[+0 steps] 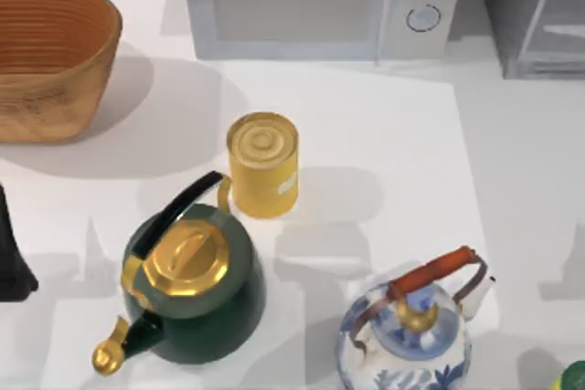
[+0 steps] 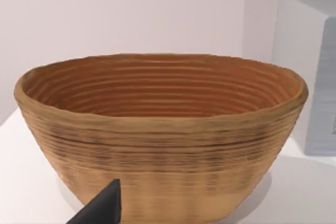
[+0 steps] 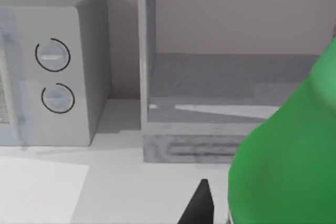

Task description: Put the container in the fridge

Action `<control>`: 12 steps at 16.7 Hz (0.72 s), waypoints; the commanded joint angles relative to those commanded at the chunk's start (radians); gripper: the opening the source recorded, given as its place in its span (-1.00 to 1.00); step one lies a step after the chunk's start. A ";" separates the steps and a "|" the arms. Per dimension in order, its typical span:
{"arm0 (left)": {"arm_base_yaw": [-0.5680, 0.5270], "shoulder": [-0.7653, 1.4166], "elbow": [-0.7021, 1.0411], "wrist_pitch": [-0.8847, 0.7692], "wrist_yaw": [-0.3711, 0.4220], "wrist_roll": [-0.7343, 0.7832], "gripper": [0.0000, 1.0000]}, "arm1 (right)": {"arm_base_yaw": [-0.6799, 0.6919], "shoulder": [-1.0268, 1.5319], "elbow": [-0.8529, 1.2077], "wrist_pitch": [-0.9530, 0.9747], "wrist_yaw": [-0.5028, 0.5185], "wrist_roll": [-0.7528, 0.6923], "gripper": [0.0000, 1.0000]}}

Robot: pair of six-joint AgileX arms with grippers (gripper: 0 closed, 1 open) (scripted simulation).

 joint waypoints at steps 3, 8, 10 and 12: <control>0.000 0.000 0.000 0.000 0.000 0.000 1.00 | 0.003 -0.005 -0.001 0.007 0.004 0.005 -0.98; 0.000 0.000 0.000 0.000 0.000 0.000 1.00 | -0.006 0.030 0.021 0.028 -0.003 0.007 -0.98; 0.000 0.000 0.000 0.000 0.000 0.000 1.00 | -0.019 0.103 0.068 0.081 -0.016 0.009 -0.98; 0.000 0.000 0.000 0.000 0.000 0.000 1.00 | -0.036 0.218 0.134 0.157 -0.035 0.011 -0.98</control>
